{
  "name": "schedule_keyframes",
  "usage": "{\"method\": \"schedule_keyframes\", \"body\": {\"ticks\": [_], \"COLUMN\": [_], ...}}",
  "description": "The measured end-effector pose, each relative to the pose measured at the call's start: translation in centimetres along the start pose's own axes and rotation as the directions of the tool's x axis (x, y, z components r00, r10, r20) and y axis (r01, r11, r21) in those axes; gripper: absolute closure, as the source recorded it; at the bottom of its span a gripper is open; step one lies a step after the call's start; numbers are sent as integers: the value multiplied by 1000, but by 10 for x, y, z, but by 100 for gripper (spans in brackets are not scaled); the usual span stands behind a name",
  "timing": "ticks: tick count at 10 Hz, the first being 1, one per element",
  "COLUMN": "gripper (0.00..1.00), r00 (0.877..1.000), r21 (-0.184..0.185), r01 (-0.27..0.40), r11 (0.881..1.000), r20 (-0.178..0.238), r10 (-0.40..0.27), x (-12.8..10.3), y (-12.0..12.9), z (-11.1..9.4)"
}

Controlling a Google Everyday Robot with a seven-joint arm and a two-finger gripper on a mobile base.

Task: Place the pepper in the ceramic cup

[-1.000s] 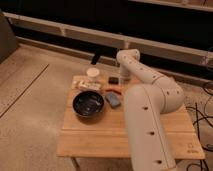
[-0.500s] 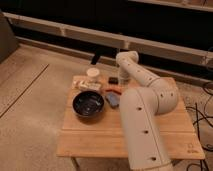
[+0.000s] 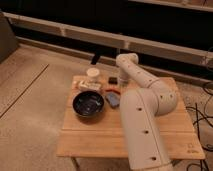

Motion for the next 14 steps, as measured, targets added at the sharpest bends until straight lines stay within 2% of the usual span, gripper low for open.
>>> {"method": "schedule_keyframes", "body": {"ticks": [3,4,6,7,8,9,10,11,12,14], "gripper": [98,100,100,100,100,100,100,100,100,100], "r00": [1000,1000,997,994,990,987,979,976,971,958], "r21": [-4,1,55,115,186,235,310,350,403,467], "r01": [-15,-19,-52,-63,-56,-41,6,37,91,198], "r11": [1000,1000,997,991,981,971,951,936,910,862], "r20": [7,-6,-49,-84,-118,-143,-194,-214,-238,-280], "r10": [15,19,55,73,79,76,57,41,8,-69], "x": [12,17,30,37,39,38,32,23,10,-19], "y": [5,5,-7,-19,-33,-41,-53,-60,-67,-73], "z": [-1,-4,-29,-57,-93,-121,-166,-190,-223,-266]}}
